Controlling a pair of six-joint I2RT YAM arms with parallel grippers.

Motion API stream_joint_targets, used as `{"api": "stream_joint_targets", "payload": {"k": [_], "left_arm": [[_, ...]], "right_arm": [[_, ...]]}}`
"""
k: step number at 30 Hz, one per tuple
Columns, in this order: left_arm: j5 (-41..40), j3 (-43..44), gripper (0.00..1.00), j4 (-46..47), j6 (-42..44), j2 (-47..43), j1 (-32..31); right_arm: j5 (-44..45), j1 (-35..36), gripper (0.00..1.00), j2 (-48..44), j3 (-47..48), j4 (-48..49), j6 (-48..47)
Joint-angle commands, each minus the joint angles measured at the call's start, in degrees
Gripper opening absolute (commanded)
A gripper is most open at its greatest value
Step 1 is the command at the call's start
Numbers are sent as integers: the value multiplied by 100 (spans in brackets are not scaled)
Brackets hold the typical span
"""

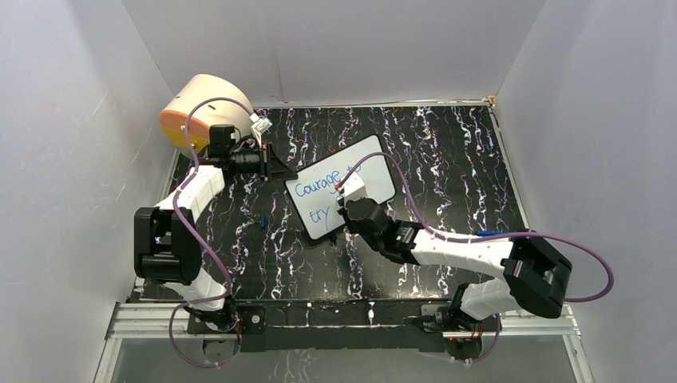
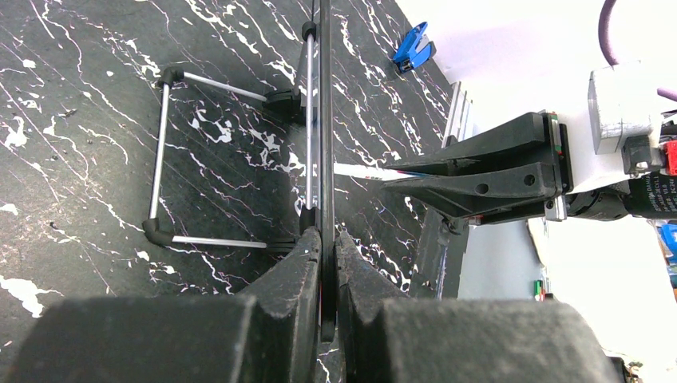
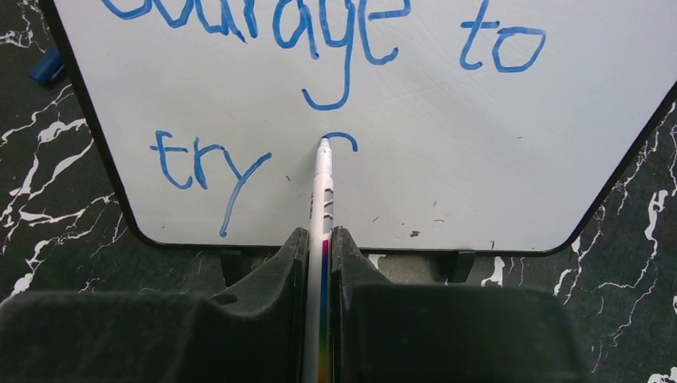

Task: Write a sentence on the whiteboard

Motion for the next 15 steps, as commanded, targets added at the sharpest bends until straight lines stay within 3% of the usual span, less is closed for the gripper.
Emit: {"api": "stream_joint_targets", "payload": {"k": [1, 15], "left_arm": [[-508, -60, 0, -382, 269, 228, -52], [-540, -67, 0, -400, 284, 183, -52]], "right_arm": [[-262, -41, 0, -7, 182, -150, 18], [-95, -38, 0, -55, 170, -594, 65]]}}
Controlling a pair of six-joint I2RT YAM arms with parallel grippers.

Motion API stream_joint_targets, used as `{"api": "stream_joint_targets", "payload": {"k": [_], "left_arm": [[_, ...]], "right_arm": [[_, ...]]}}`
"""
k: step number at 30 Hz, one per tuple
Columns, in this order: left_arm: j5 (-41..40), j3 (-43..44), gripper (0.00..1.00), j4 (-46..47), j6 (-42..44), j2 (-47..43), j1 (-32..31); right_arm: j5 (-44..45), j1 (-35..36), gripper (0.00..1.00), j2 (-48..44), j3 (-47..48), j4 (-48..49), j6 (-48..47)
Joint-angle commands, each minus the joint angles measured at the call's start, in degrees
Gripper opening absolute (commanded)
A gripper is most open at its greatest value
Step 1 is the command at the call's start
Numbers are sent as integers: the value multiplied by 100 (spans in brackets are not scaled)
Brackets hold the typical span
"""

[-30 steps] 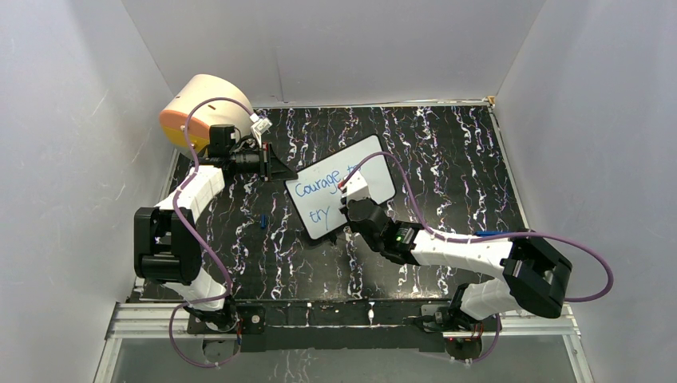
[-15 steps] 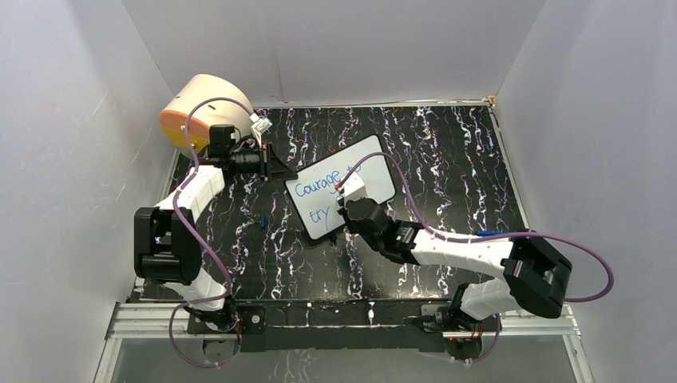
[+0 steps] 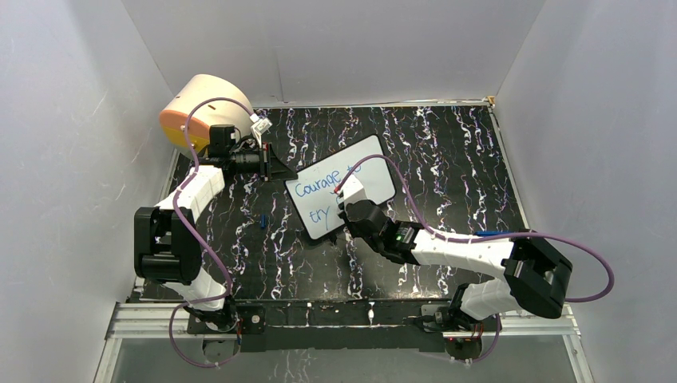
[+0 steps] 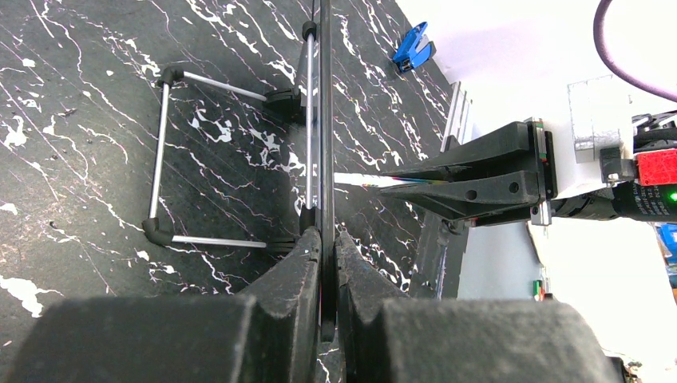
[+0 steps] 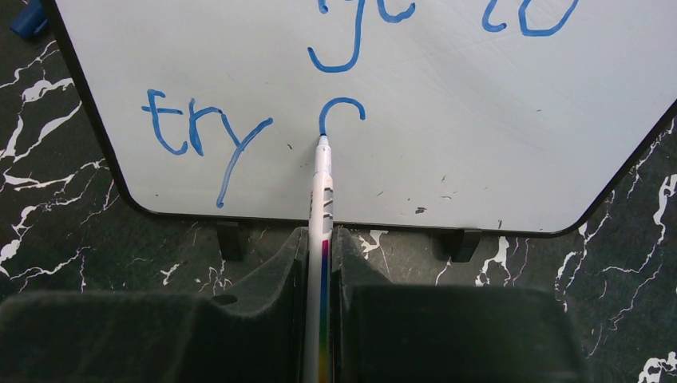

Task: Write a sentence on the whiteboard

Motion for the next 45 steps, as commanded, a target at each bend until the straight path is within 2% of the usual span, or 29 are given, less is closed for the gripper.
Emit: {"api": "stream_joint_targets", "payload": {"k": [1, 25, 45], "left_arm": [[-544, -67, 0, -402, 282, 179, -54], [-540, -52, 0, -412, 302, 207, -54], [-530, -42, 0, -420, 302, 208, -58]], "right_arm": [[133, -38, 0, -42, 168, -172, 20], [515, -110, 0, -183, 118, 303, -53], [459, -131, 0, -116, 233, 558, -168]]}}
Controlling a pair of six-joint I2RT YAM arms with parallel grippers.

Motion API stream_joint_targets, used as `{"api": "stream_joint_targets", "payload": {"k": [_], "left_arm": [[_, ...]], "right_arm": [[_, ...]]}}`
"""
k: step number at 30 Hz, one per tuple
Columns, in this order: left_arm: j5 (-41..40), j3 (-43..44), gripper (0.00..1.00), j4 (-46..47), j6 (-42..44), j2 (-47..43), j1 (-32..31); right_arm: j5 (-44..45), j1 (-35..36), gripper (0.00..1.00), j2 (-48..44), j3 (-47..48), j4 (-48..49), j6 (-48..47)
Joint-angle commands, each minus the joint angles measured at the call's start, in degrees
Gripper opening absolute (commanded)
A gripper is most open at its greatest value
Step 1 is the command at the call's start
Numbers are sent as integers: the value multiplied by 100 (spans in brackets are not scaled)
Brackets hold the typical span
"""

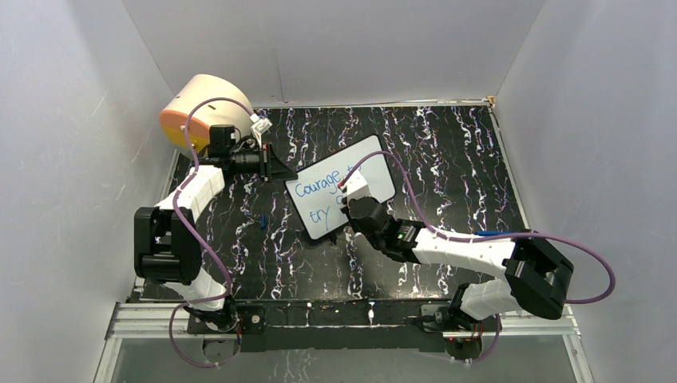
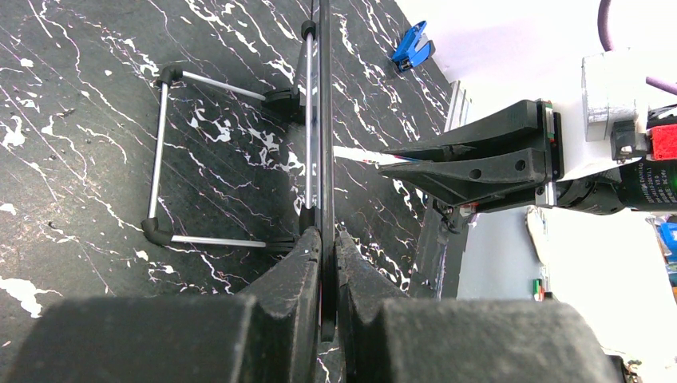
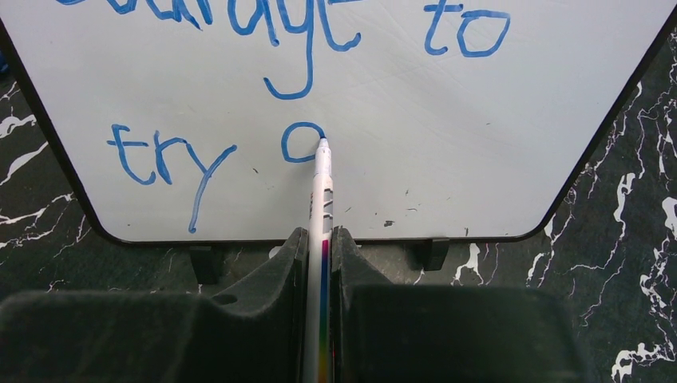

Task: Write a sentence on the whiteboard

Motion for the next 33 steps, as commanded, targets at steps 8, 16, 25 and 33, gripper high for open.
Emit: {"api": "stream_joint_targets", "payload": {"k": [8, 16, 25, 33], "left_arm": [[-563, -54, 0, -390, 258, 205, -54], [-565, -44, 0, -386, 263, 207, -54], [-588, -61, 0, -385, 264, 208, -54], [-603, -56, 0, -396, 273, 201, -54]], "right_arm": [[-20, -27, 0, -53, 229, 88, -8], [-159, -24, 0, -111, 135, -230, 172], [-110, -30, 0, -127, 116, -337, 190], [120, -27, 0, -188, 103, -341, 199]]}}
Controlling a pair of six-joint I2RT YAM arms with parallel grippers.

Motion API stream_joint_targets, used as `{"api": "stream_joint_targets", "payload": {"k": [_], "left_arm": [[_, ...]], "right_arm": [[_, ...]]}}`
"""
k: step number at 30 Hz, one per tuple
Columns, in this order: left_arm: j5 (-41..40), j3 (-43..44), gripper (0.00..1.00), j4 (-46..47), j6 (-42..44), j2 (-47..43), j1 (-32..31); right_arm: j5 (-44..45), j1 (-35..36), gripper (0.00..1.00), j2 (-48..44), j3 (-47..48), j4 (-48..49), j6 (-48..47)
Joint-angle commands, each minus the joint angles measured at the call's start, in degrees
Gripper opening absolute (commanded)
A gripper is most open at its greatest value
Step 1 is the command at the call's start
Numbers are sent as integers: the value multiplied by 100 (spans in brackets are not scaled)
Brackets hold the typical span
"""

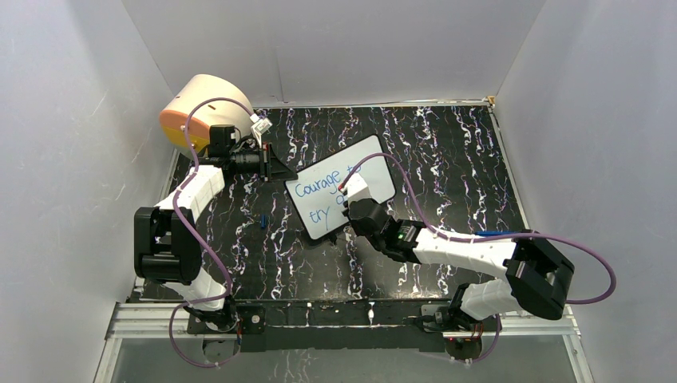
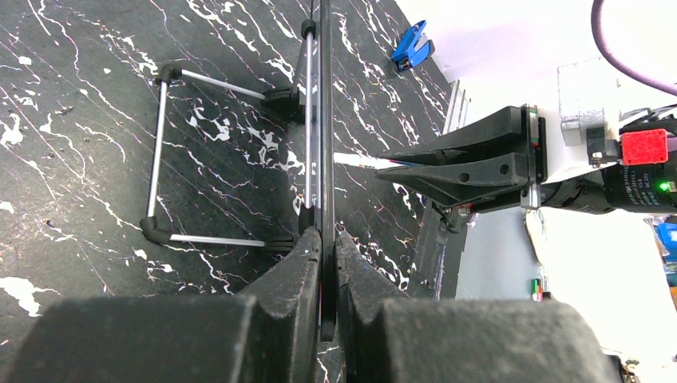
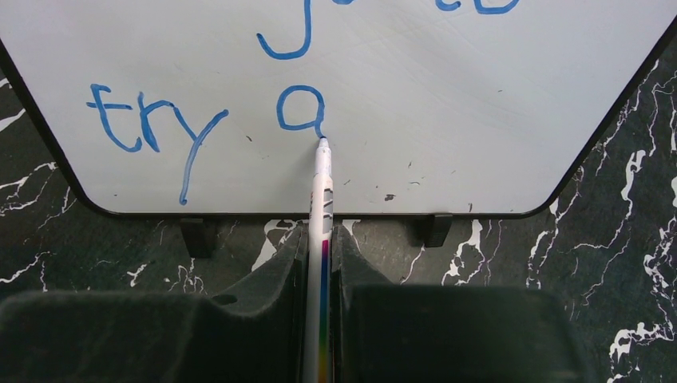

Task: Write a sentence on the whiteboard

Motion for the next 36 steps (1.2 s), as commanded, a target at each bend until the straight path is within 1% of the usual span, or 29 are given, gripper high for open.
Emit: {"api": "stream_joint_targets", "payload": {"k": [1, 13, 36], "left_arm": [[-609, -69, 0, -363, 271, 192, -54], [-667, -52, 0, -405, 302, 187, -54], [-632, -32, 0, -446, 328, 208, -54]], "right_arm": [[266, -30, 0, -174, 105, 90, 66], [360, -35, 0, -559, 52, 239, -22], [318, -146, 0, -288, 165, 304, 31]]}}
